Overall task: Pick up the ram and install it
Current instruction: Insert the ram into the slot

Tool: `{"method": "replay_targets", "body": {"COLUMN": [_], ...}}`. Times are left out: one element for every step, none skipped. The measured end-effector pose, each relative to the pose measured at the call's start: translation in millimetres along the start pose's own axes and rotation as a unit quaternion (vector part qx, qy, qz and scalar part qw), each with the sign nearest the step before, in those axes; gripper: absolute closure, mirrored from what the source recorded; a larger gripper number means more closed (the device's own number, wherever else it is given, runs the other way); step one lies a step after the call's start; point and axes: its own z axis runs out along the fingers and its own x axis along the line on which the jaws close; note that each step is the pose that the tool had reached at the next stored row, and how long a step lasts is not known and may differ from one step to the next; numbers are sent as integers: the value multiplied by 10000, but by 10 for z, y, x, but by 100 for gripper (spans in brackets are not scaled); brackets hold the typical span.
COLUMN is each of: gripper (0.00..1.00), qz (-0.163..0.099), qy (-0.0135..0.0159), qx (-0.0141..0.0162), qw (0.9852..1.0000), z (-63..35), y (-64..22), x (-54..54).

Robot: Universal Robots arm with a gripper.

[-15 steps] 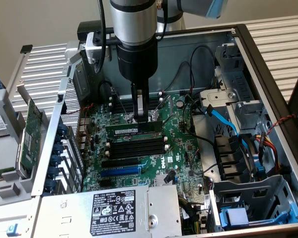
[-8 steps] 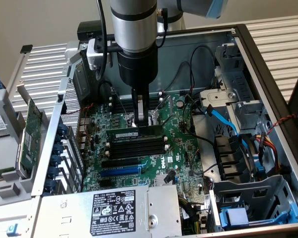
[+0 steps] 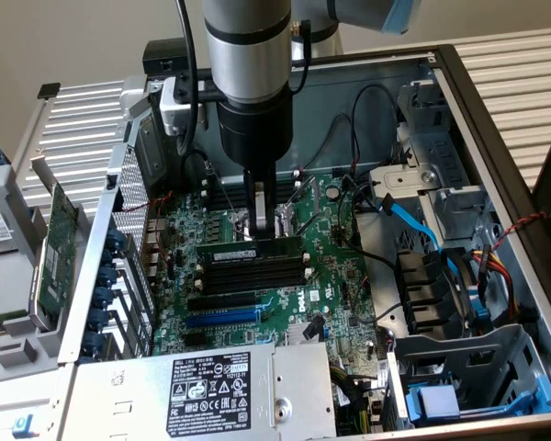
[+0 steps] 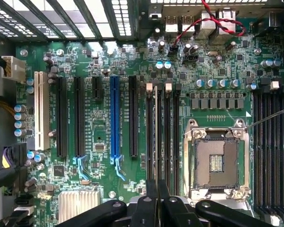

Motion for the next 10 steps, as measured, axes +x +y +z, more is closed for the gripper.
{"method": "replay_targets", "body": {"gripper": [87, 87, 87, 87, 87, 87, 87, 87, 87, 87], "qz": [-1, -1, -1, -1, -2, -2, -1, -1, -1, 0], "qy": [-1, -2, -3, -4, -5, -5, -5, -5, -6, -5], "qx": [10, 22, 38, 50, 57, 59, 59, 59, 60, 60], "qw": [10000, 10000, 10000, 10000, 10000, 10000, 10000, 10000, 10000, 10000], "z": [2, 4, 5, 7, 9, 11, 13, 16, 21, 24], "y": [0, 0, 0, -1, -1, -1, 0, -1, -1, -1], "x": [0, 0, 0, 0, 2, 7, 12, 17, 20, 23]}}
